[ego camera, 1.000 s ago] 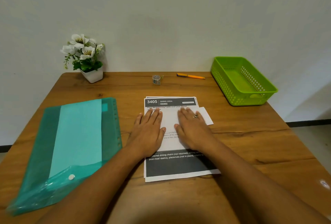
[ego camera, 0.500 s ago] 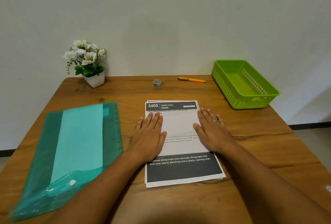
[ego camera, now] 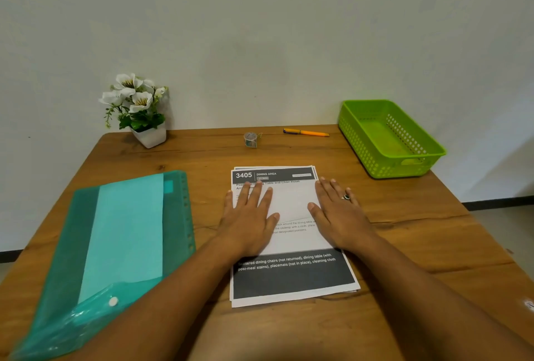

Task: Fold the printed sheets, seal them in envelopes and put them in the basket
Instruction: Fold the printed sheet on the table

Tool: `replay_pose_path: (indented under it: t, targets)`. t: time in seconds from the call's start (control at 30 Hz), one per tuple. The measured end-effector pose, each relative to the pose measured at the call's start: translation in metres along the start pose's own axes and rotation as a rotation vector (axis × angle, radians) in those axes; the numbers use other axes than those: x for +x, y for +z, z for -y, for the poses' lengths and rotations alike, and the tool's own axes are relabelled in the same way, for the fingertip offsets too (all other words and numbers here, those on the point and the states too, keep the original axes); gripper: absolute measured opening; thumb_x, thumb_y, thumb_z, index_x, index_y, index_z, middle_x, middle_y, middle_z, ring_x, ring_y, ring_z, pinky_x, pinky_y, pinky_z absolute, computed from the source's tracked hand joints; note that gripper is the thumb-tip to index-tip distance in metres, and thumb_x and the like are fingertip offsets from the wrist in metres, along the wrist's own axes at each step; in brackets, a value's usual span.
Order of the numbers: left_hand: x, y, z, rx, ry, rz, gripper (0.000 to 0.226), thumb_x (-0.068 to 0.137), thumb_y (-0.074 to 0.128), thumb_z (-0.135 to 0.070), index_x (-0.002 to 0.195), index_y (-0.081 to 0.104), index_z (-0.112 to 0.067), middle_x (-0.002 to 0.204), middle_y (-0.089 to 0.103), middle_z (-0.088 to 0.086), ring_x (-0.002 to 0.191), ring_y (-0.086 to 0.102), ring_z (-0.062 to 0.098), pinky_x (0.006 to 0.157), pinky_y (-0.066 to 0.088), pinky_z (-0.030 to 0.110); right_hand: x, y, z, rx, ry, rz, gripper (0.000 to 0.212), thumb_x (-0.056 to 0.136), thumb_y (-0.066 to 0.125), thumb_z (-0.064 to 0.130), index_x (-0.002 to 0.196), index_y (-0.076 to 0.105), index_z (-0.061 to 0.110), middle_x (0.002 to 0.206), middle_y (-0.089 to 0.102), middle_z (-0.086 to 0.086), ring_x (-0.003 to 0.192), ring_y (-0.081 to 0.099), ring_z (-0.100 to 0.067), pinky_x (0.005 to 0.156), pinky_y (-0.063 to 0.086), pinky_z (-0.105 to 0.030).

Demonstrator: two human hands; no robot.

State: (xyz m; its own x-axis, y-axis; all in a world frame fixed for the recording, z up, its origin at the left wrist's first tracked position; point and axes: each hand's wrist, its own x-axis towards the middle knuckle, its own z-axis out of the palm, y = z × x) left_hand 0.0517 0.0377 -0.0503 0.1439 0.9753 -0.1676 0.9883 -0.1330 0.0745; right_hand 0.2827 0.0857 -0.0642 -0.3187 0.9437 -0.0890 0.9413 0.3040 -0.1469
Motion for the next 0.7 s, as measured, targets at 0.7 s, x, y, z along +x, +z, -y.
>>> replay_pose_path:
  t: [0.7]
  targets:
    - [-0.009, 0.002, 0.034, 0.016, -0.054, -0.029, 0.071, 0.103, 0.006, -0.062, 0.163, -0.008, -0.026, 0.17, -0.016, 0.002, 0.157, -0.015, 0.024, 0.126, -0.006, 0.053, -0.003, -0.004, -0.015, -0.011, 0.059, 0.024, 0.092, 0.097, 0.008, 0.077, 0.166, -0.004, 0.018, 0.173, -0.012, 0.0, 0.159, -0.013, -0.02, 0.128, -0.005, -0.05]
